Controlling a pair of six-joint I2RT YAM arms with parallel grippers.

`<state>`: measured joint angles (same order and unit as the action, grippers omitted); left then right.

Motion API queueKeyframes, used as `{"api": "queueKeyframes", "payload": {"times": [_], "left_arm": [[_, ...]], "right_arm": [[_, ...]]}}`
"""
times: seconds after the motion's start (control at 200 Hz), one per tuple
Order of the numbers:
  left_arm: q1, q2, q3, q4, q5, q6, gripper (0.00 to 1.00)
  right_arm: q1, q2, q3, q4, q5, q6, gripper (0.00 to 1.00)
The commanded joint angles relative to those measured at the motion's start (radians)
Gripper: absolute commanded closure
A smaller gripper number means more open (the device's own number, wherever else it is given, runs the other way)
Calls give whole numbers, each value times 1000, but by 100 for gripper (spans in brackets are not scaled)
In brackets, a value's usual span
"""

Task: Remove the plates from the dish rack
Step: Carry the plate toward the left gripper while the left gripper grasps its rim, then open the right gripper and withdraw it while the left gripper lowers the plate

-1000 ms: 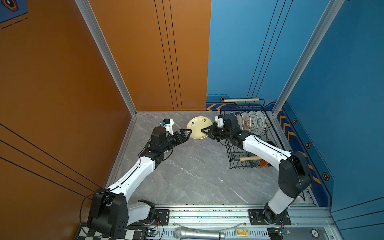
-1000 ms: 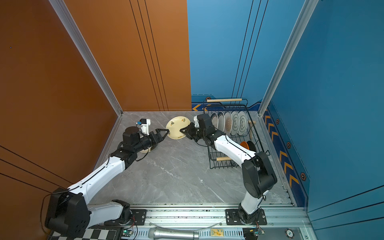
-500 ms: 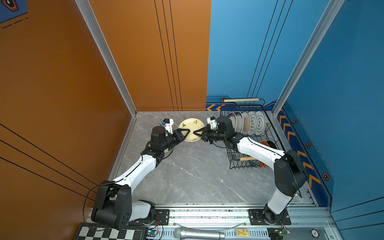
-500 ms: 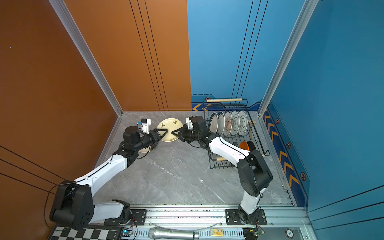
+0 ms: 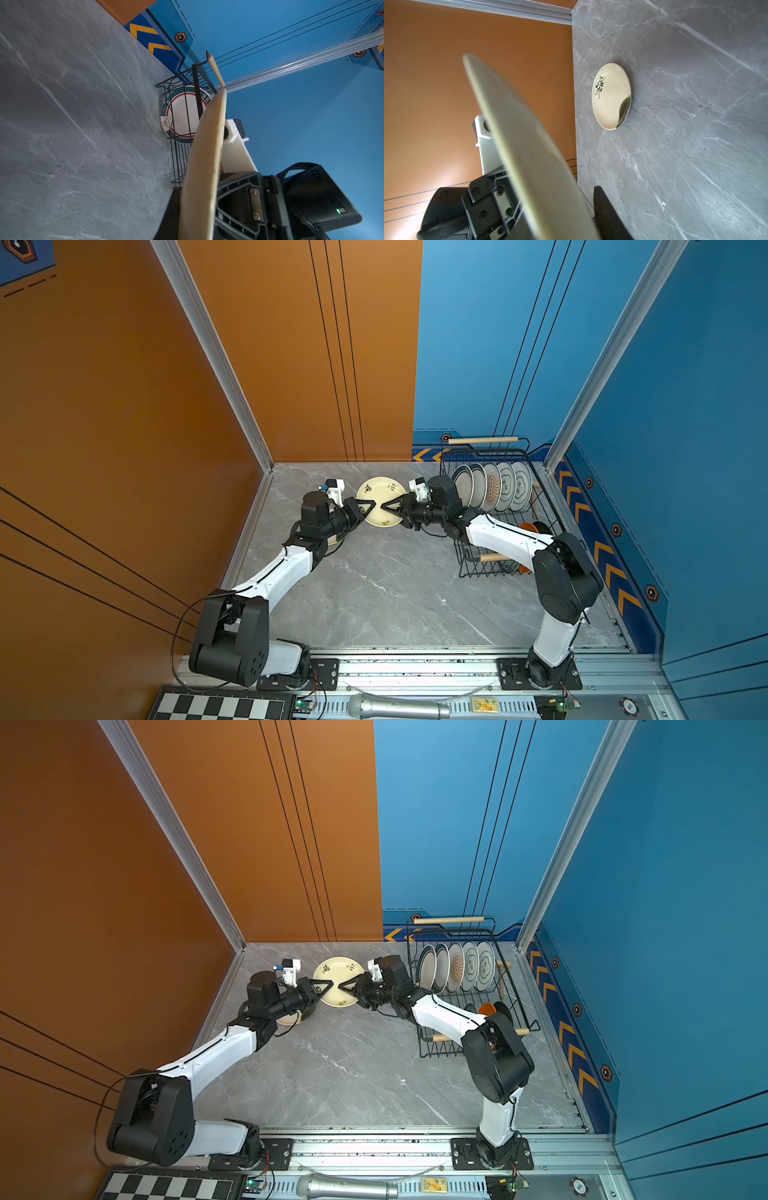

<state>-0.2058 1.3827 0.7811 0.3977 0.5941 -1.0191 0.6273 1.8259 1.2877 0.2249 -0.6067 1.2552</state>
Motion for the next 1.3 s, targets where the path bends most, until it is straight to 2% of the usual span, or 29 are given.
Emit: {"api": "queueKeyframes", "payload": {"times": [0.0, 0.13, 0.165, 0.18, 0.195, 0.285, 0.441, 0.541, 0.571, 0.636, 0.736, 0.906, 1.011, 1.031, 1.292], "left_arm": [[21, 19, -13, -4, 51, 1, 91], [52, 4, -24, -5, 62, -8, 92], [67, -4, -27, -6, 70, -12, 92], [73, -8, -29, -7, 72, -14, 92], [82, -12, -29, -10, 72, -15, 92], [136, -45, -27, -62, 78, 1, 92], [232, -106, 6, -276, 36, 101, 92], [289, -133, 15, -365, -2, 143, 93], [301, -140, 18, -399, -26, 161, 92], [316, -150, 31, -466, -95, 200, 92], [337, -144, 39, -508, -159, 233, 92], [370, -82, 67, -530, -225, 270, 92], [386, -34, 95, -543, -262, 286, 92], [388, -24, 101, -546, -269, 292, 92], [405, 110, 167, -619, -312, 354, 87]], "right_arm": [[6, 4, 37, 33, -21, -26, 47], [3, -2, 58, -60, 7, -91, 22], [1, -6, 68, -108, 22, -120, 11], [0, -9, 77, -142, 31, -142, 3], [0, -12, 85, -171, 40, -161, 0], [0, -33, 143, -394, 150, -293, 0], [8, -83, 249, -698, 358, -499, 0], [29, -124, 331, -880, 544, -632, 0], [46, -138, 363, -947, 644, -683, 0], [68, -167, 406, -1040, 790, -750, 0], [115, -245, 401, -1094, 921, -819, 0], [90, -397, 285, -1100, 1028, -864, 0], [82, -464, 219, -1101, 1056, -891, 0], [46, -480, 201, -1101, 1062, -892, 0], [-101, -584, 62, -1101, 1012, -881, 0]]}}
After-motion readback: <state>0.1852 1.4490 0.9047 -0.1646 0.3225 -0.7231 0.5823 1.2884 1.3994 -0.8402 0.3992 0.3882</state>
